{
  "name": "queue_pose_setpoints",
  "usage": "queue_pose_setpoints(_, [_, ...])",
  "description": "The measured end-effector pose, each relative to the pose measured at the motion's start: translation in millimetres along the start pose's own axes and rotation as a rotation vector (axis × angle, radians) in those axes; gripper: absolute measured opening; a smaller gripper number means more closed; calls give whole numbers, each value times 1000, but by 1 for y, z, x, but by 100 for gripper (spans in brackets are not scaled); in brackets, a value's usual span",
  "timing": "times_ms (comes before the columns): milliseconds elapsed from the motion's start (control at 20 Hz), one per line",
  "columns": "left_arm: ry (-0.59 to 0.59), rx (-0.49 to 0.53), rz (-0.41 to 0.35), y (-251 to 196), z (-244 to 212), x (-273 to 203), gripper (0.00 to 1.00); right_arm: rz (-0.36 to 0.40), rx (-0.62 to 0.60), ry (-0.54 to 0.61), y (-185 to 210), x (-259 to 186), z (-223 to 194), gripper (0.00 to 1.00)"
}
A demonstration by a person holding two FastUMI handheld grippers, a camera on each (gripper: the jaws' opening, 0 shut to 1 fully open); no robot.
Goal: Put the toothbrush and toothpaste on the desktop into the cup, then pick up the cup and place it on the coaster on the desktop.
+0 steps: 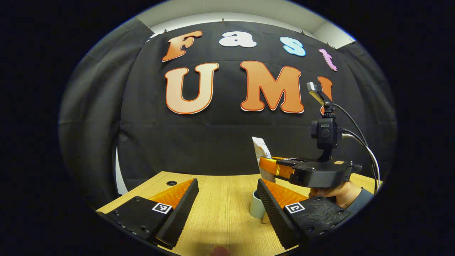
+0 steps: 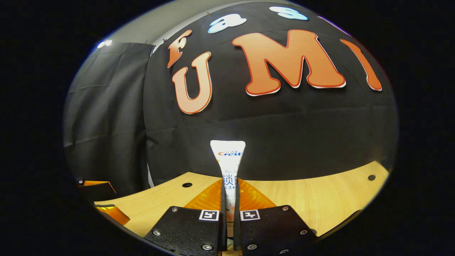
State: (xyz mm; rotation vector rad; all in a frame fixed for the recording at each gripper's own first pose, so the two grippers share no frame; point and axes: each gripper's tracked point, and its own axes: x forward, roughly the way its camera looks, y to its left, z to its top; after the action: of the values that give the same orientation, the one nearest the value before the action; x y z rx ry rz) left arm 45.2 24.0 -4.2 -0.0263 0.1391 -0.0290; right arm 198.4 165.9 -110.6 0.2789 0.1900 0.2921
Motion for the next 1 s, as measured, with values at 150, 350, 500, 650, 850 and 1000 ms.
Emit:
queue_pose_setpoints(150, [17,-9,13,7,-7,2,99,-20,-8,23,-5,11,-20,7])
queue_pose_setpoints(350, [43,-20,27,14,-19,5,100,-26,-13,59,-8,14,-44,8])
queue_pose_setpoints(500, [69,-39,18,9,-29,6,100,-42,-55,78,-12,14,-56,10])
queue_pose_setpoints(650, [91,-45,25,10,-35,8,99,-50,-90,107,-15,11,-69,13])
queue_pose_setpoints(850, [128,-63,19,6,-47,7,99,-48,-128,86,-13,-2,-58,17])
queue_pose_setpoints(1000, [160,-82,-7,-5,-54,8,98,-46,-143,94,-17,-17,-53,19])
